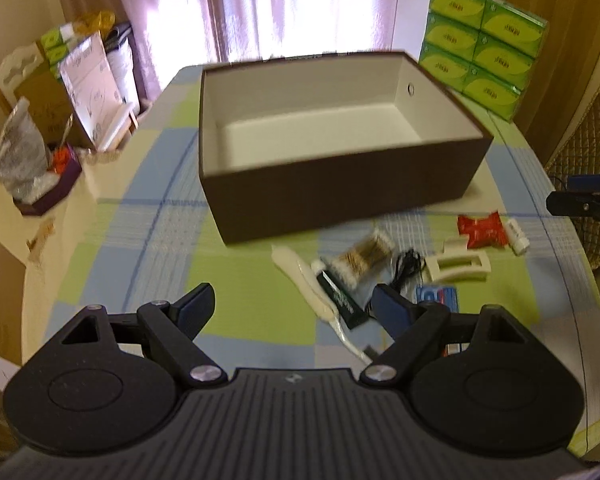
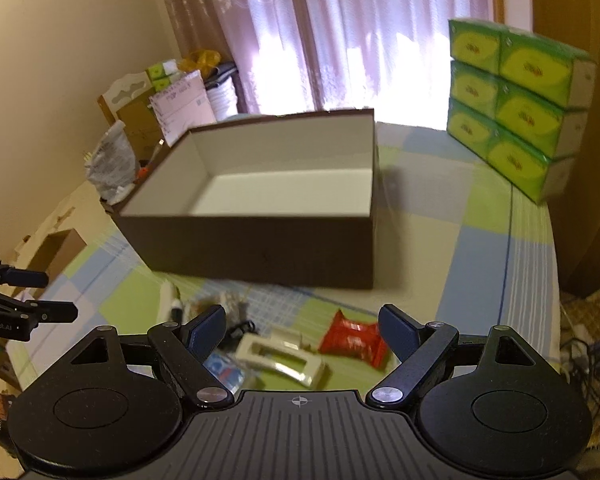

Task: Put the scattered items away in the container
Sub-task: 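Withdraw both tools from the box back toward the remaining items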

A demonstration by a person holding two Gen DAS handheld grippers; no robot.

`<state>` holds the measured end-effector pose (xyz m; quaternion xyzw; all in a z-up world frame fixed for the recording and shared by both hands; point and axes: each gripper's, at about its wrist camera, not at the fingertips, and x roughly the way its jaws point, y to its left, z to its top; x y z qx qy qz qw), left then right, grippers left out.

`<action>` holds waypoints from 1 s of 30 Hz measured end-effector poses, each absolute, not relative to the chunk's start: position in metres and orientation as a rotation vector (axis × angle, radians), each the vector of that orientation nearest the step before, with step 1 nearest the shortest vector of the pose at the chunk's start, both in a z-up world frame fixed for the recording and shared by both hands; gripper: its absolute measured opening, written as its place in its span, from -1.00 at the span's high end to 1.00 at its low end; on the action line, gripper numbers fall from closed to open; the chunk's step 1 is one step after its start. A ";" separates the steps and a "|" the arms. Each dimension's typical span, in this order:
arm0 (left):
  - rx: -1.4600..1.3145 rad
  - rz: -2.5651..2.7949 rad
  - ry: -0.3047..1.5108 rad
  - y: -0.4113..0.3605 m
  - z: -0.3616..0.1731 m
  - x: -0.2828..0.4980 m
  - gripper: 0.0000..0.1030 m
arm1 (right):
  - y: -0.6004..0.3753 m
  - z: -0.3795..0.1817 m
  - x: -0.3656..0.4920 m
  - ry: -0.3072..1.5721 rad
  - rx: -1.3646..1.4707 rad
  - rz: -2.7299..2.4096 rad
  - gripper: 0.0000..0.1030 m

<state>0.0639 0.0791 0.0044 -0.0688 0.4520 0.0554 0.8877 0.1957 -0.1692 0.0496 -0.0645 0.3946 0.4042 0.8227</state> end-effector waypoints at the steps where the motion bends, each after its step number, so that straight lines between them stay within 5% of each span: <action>1: -0.147 0.114 0.949 0.078 0.000 0.063 -0.59 | -0.171 0.045 0.194 0.847 -0.136 0.849 -0.72; 30: -0.205 0.087 1.049 0.076 -0.061 0.086 -0.31 | -0.174 -0.009 0.194 0.952 -0.175 0.745 -0.72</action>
